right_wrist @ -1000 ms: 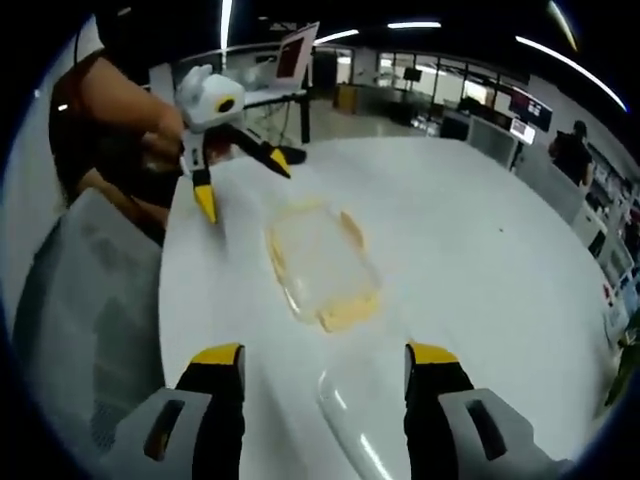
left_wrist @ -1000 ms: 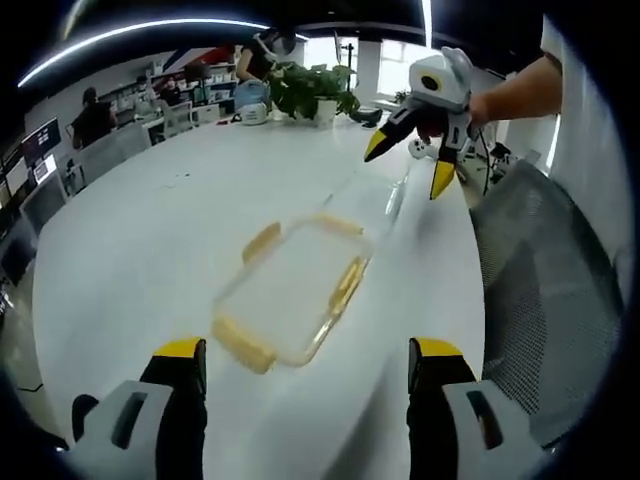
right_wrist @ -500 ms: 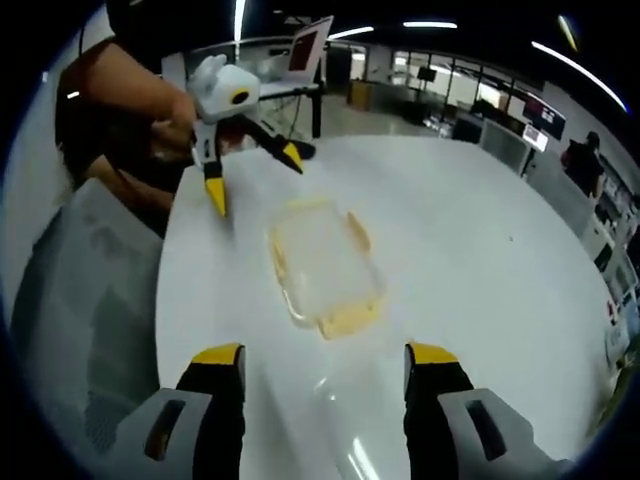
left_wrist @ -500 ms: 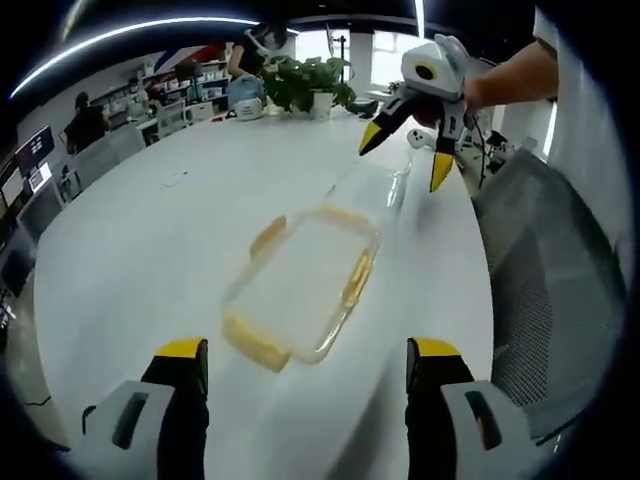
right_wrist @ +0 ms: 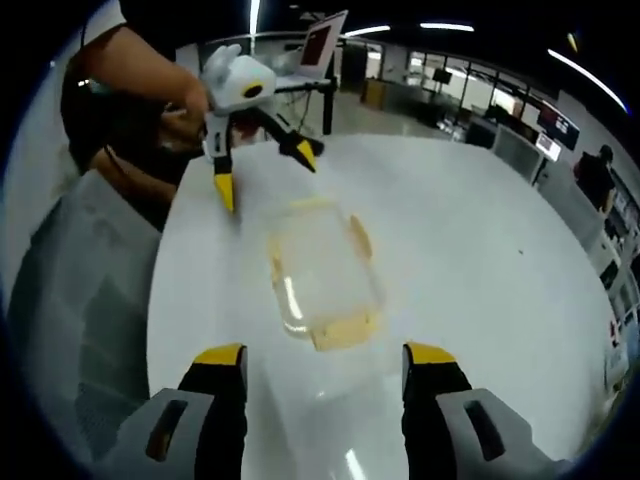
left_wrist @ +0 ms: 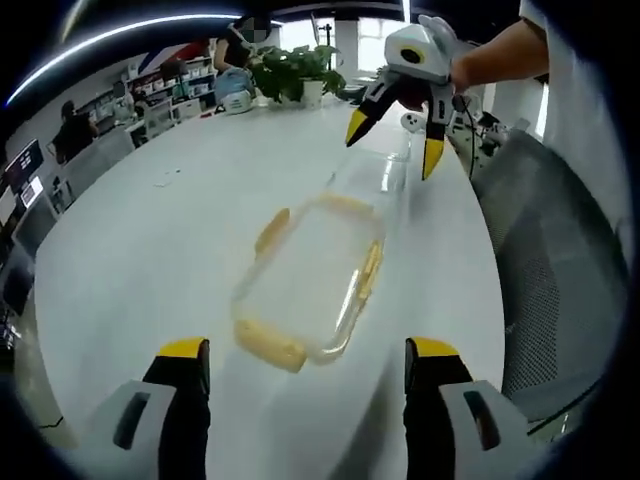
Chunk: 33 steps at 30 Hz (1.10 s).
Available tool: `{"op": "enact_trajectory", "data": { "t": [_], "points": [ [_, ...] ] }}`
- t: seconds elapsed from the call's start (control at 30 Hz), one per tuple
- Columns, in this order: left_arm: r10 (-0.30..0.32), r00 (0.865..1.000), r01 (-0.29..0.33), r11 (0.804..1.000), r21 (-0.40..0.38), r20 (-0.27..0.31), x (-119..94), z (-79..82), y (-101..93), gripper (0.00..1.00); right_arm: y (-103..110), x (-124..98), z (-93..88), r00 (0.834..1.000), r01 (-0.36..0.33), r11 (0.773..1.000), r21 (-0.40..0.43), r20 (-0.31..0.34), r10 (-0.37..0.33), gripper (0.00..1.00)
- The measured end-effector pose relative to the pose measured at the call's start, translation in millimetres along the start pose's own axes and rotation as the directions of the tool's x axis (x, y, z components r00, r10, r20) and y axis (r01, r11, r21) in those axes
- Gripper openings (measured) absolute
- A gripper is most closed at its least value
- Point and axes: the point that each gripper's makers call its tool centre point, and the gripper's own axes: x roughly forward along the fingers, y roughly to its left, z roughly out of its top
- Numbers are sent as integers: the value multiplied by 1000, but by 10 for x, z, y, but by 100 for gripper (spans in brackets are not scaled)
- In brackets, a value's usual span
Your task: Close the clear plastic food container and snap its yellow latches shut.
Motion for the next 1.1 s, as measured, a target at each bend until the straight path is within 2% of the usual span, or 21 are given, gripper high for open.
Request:
{"op": "enact_trajectory", "data": {
  "t": [0.2,0.43,0.67,1.1],
  "points": [
    [-7,1000,7,1000,18,-9,2,27,73,80,-3,23,4,1000,-14,1000,-20,-7,14,62],
    [-24,999,26,999,45,-34,39,-2,74,79,-2,81,-15,999,-31,999,-34,-22,30,61],
    [-48,997,53,994,90,-63,78,-14,60,79,-35,132,50,999,-40,998,-49,-24,39,61],
    [-51,993,67,985,158,-103,101,-5,202,77,-44,238,84,997,-65,993,-98,-50,61,59]
  ]
}}
